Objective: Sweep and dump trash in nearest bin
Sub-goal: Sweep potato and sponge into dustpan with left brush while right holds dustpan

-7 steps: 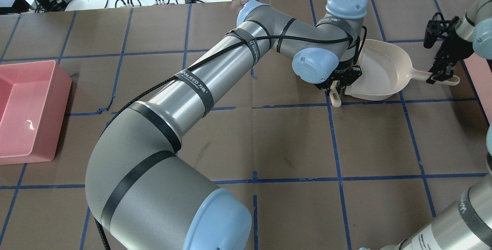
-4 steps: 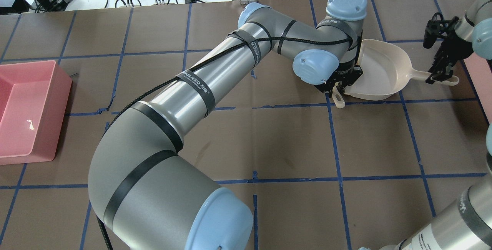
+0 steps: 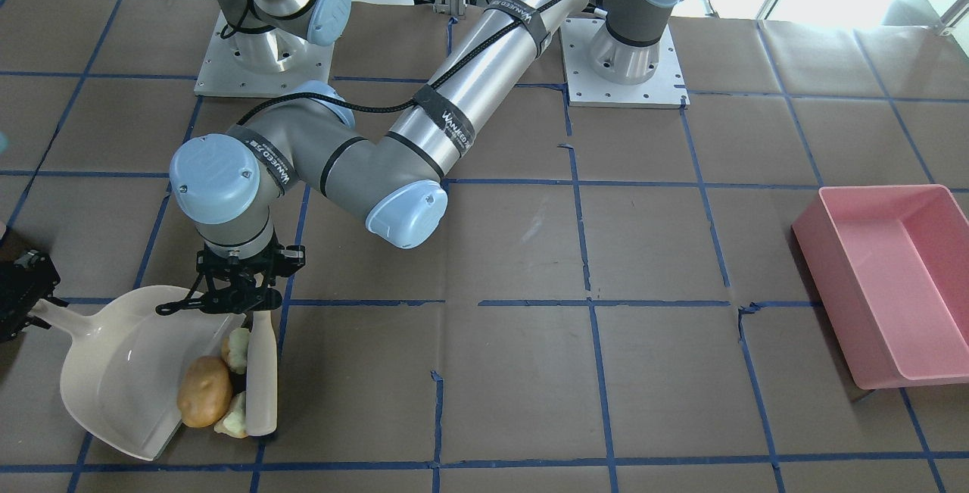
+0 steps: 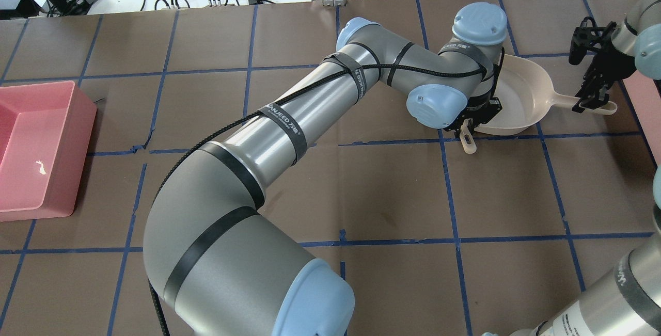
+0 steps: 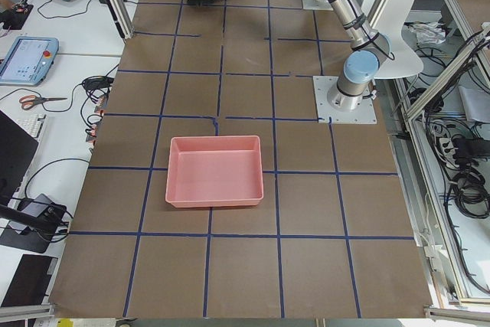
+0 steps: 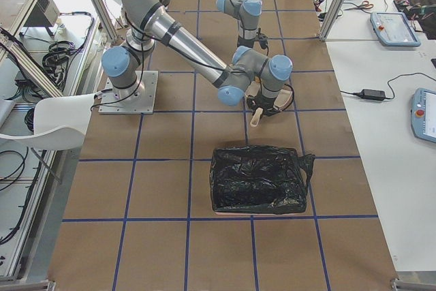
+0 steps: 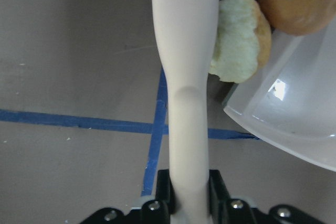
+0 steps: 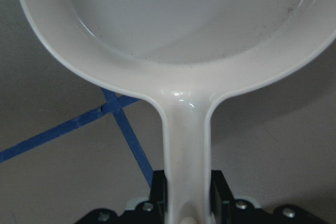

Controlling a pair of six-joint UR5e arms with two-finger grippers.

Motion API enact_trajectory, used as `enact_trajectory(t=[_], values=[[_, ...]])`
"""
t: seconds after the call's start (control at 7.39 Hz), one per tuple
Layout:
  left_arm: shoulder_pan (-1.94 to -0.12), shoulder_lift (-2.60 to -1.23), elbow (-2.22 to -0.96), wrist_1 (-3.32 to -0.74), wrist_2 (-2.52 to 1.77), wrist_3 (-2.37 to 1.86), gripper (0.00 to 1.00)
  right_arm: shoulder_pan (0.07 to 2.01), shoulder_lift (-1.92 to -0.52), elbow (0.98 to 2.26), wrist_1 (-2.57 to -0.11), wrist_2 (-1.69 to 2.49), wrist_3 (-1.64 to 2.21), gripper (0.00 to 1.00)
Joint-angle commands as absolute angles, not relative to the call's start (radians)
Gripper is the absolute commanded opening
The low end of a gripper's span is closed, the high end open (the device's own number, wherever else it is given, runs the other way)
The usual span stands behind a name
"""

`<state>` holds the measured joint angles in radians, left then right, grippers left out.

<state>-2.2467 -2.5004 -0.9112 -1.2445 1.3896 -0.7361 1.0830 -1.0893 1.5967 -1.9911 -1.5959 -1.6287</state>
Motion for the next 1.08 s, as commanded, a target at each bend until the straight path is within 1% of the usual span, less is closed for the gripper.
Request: enact_trajectory(t=[0.0,0.27,0.68,0.81,0.95], values=[[-2.287,-2.511,-0.884,-1.236,1.394,-0.646,0.00,1.083,-1.092,1.595,-1.991,-1.603,-1.626,0.21],[-2.298,-2.508,-0.861,-1.236,1.394,-0.496,0.00,1.083,-1.092,1.594,-1.997,-1.603,-1.624,0.21],[-2.309,-2.502,-0.861,-1.252,1.394,-0.286,0.00,1.083,-1.091,1.592,-1.997,-1.598,-1.624,0.21],[-2.312,-2.497,-0.867,-1.255,1.396,-0.272,0.00,1.083,-1.091,1.591,-1.997,-1.592,-1.626,0.21],[-2.312,-2.462,-0.874,-1.299,1.414,-0.285,0.00,1.081,-1.091,1.589,-1.997,-1.583,-1.628,0.21]])
